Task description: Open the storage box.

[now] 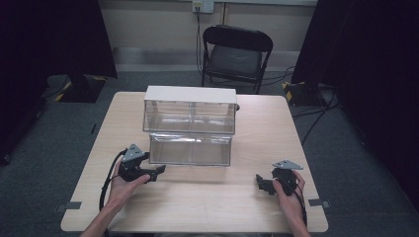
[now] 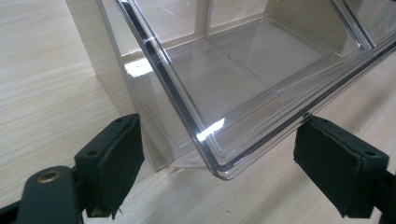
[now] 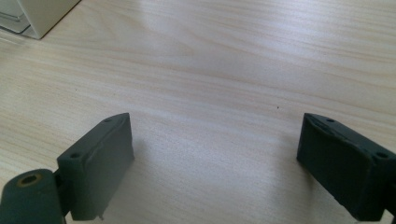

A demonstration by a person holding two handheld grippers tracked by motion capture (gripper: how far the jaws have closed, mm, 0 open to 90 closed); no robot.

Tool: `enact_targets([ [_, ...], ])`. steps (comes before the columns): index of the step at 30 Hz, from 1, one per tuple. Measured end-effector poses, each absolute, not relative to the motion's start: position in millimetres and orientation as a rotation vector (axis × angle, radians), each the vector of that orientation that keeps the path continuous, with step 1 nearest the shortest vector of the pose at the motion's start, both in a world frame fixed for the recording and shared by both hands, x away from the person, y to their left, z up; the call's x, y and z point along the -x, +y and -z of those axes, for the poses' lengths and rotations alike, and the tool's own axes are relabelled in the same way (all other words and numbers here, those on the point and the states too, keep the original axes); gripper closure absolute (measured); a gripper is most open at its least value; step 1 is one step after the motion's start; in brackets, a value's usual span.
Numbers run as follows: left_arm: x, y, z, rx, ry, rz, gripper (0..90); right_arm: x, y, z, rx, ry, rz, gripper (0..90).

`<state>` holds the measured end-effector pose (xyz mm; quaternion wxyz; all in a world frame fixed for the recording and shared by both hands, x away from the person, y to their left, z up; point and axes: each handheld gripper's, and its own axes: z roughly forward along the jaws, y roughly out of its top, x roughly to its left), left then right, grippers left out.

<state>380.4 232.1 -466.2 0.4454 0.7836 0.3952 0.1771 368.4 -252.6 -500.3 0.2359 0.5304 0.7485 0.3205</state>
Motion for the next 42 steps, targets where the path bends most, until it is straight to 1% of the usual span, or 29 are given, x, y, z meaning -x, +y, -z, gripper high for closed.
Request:
enact_targets([
  [12, -378.4, 231.7, 465.1, -1.932, 0.968, -0.421, 17.4, -368.5, -252.6, 500.3, -1.454, 2.053, -0.879, 9.9],
  [13, -378.0, 231.5, 464.5, -1.927, 0.971, -0.412, 16.1, -368.5, -252.7, 500.3, -1.453, 2.052, -0.879, 9.9],
  [16, -377.2, 231.4, 463.8, -1.931, 0.962, -0.421, 17.4, -368.5, -252.6, 500.3, -1.454, 2.052, -0.879, 9.9],
  [42, -373.6, 233.5, 459.5, -1.899, 0.938, -0.408, 17.2, -368.4, -252.6, 500.3, -1.454, 2.053, -0.879, 9.9],
])
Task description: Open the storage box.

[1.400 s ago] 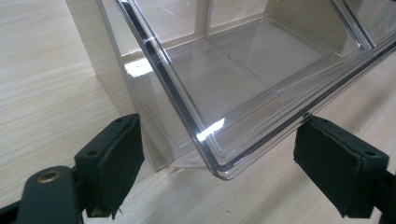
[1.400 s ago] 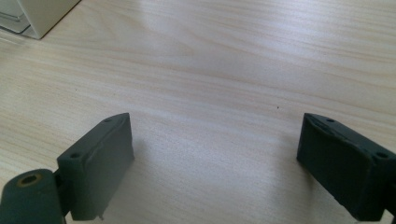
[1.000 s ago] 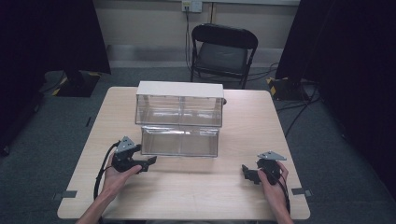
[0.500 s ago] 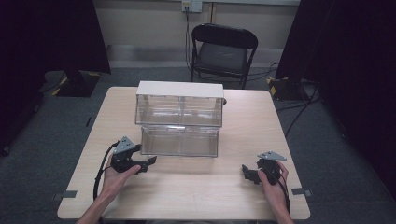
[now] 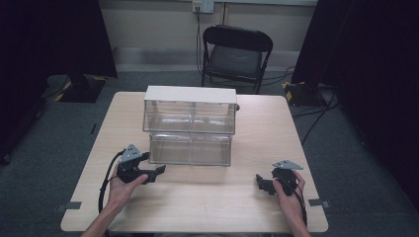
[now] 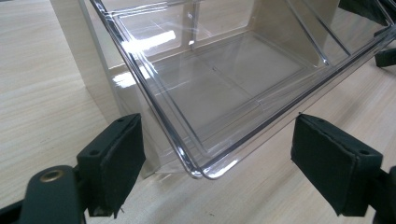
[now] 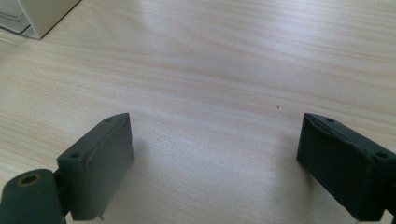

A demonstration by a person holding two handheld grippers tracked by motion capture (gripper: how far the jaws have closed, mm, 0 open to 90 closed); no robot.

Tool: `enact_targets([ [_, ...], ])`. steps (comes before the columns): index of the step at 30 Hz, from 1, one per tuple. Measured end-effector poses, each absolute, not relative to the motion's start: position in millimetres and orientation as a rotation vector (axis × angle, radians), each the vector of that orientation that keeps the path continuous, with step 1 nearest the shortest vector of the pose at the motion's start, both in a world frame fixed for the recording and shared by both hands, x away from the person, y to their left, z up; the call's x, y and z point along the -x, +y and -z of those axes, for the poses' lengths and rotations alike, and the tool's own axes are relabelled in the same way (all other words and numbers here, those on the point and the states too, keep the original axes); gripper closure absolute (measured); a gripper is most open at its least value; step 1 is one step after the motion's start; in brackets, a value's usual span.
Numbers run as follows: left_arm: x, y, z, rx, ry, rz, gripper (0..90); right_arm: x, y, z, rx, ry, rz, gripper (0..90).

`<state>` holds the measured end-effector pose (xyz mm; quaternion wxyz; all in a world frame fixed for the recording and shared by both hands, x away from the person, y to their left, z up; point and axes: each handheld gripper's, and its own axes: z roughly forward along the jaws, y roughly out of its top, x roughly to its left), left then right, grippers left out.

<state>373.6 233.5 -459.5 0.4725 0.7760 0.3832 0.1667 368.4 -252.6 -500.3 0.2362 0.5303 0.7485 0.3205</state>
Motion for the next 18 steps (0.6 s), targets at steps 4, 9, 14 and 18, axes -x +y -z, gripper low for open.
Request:
enact_targets([
  [4, -373.1, 233.2, 458.8, -1.905, 0.936, -0.42, 17.3, -368.4, -252.6, 500.3, -1.455, 2.053, -0.879, 9.9],
  [9, -372.8, 233.7, 457.5, -1.898, 0.932, -0.414, 17.2, -368.5, -252.6, 500.3, -1.454, 2.053, -0.879, 9.9],
  [14, -373.0, 233.8, 457.6, -1.892, 0.933, -0.402, 17.2, -368.5, -252.6, 500.3, -1.454, 2.053, -0.879, 9.9],
  [18, -372.8, 233.6, 457.3, -1.886, 0.931, -0.396, 17.0, -368.5, -252.6, 500.3, -1.454, 2.053, -0.879, 9.9],
])
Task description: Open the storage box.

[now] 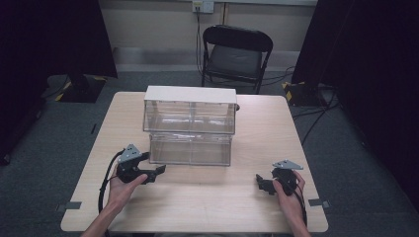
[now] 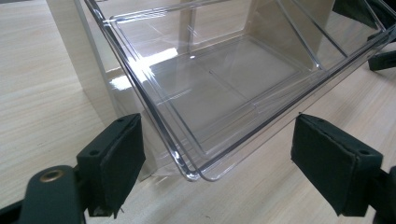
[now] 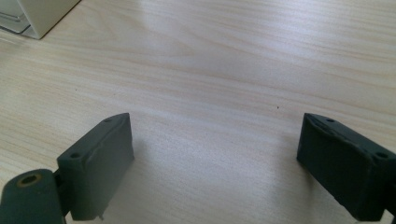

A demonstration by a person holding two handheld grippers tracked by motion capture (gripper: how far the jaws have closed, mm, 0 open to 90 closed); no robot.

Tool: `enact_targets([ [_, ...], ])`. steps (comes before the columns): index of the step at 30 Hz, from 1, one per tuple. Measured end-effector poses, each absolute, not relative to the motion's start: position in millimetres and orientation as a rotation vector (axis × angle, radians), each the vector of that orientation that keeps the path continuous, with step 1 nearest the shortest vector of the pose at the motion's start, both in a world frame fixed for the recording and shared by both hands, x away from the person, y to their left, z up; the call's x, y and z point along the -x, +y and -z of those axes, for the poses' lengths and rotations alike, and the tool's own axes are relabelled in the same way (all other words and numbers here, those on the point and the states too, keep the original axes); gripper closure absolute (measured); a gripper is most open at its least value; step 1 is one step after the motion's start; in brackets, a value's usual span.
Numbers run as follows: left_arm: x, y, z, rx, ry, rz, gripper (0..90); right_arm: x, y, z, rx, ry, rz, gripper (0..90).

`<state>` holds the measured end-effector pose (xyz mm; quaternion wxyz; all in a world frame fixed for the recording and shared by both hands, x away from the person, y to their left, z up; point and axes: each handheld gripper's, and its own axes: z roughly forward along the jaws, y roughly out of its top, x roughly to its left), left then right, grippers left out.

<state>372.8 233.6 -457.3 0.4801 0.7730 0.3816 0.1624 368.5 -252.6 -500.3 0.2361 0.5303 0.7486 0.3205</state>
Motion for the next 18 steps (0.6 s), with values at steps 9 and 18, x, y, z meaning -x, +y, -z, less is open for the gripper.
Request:
enact_targets([
  [9, -373.7, 234.1, 456.9, -1.882, 0.933, -0.384, 16.3, -368.5, -252.6, 500.3, -1.454, 2.053, -0.879, 9.9],
  [18, -374.9, 236.1, 454.7, -1.864, 0.954, -0.394, 16.3, -368.5, -252.6, 500.3, -1.454, 2.053, -0.879, 9.9],
])
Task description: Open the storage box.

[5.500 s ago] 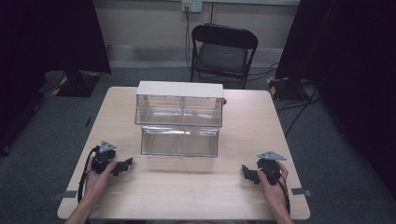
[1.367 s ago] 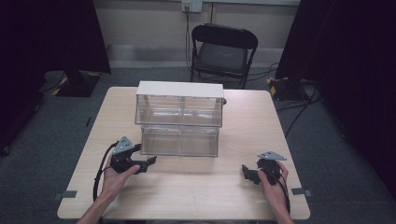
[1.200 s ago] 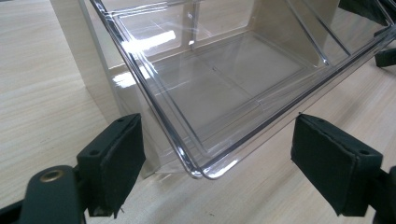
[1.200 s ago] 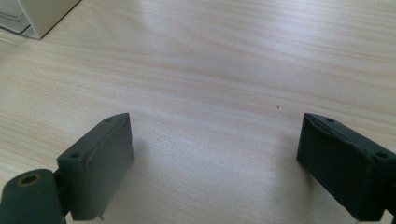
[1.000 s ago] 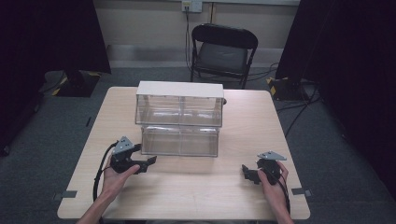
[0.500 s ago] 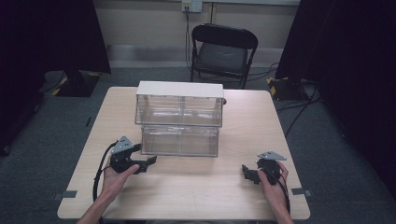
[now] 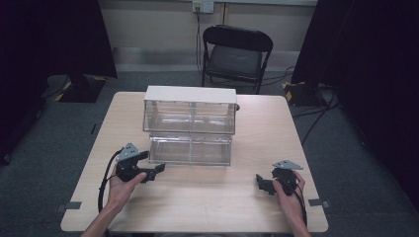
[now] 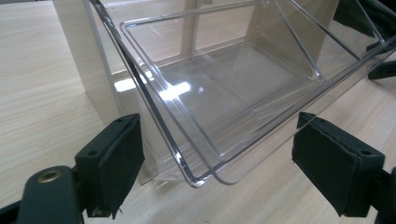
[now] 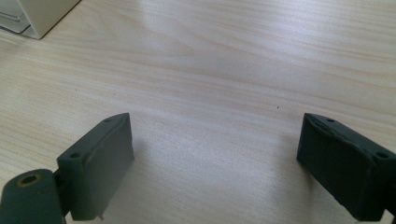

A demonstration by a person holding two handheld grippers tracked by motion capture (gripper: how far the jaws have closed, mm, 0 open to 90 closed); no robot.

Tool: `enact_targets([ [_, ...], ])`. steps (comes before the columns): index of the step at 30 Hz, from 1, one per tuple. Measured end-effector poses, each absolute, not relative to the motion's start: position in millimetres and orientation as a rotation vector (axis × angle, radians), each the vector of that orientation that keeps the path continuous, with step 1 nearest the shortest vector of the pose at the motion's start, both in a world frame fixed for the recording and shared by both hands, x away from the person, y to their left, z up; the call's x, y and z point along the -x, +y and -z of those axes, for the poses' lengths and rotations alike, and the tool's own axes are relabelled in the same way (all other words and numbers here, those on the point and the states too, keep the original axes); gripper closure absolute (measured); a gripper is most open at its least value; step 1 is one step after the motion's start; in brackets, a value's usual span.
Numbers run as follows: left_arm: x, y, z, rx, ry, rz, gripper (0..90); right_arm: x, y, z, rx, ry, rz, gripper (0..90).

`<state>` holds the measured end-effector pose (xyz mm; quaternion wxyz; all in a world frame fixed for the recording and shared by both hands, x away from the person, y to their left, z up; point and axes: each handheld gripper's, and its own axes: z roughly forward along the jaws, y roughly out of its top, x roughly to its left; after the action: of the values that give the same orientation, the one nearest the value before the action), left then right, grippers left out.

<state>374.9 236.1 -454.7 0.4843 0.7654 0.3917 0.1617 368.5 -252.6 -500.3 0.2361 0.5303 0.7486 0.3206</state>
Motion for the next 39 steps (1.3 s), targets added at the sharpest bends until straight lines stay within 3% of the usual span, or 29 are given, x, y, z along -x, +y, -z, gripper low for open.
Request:
enact_targets([
  [39, -382.9, 231.3, 441.7, -1.865, 0.947, -0.419, 15.4, -368.5, -252.6, 500.3, -1.453, 2.053, -0.88, 9.8],
])
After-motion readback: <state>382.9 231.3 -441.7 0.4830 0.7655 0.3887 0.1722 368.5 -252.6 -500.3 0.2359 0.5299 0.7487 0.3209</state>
